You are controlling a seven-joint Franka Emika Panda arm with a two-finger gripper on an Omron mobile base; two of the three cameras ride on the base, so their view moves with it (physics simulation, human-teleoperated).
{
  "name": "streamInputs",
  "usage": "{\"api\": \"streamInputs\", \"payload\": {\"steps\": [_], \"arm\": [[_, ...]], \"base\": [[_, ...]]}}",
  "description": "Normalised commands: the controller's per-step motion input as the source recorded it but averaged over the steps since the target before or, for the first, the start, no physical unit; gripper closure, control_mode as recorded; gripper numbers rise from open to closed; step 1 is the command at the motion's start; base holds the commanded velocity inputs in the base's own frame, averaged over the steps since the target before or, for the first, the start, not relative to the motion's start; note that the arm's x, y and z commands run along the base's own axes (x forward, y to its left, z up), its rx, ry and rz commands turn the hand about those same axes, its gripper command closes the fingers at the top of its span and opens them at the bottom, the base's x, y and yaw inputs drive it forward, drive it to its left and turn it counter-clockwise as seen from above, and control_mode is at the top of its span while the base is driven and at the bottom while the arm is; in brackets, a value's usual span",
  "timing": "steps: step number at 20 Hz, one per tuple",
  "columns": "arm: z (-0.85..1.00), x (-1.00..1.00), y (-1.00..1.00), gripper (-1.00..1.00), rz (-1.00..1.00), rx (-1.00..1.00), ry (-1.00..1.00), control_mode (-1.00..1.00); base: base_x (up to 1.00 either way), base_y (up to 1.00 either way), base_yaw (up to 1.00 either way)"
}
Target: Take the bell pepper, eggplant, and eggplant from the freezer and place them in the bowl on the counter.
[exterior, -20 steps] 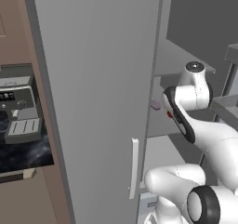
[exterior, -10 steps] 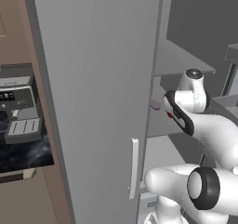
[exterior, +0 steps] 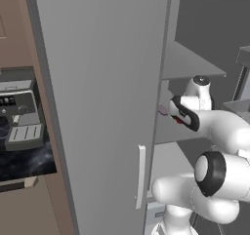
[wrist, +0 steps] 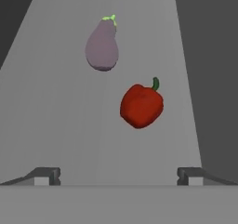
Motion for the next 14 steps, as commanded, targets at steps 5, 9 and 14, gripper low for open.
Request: {"api": "streamInputs", "payload": {"steps": [5, 9, 14], "arm": [[-0.17, 0.19, -0.08, -1.00, 0.00, 0.00, 0.02, -1.00], [-0.24, 0.15, -0.15, -1.00, -0.01, 0.00, 0.10, -1.00], [-0.20, 0.21, -0.11, -1.00, -0.01, 0.00, 0.04, -1.00]], "base": [[0.00, 0.00, 0.00], [0.00, 0.00, 0.00], [0.00, 0.00, 0.00]]}}
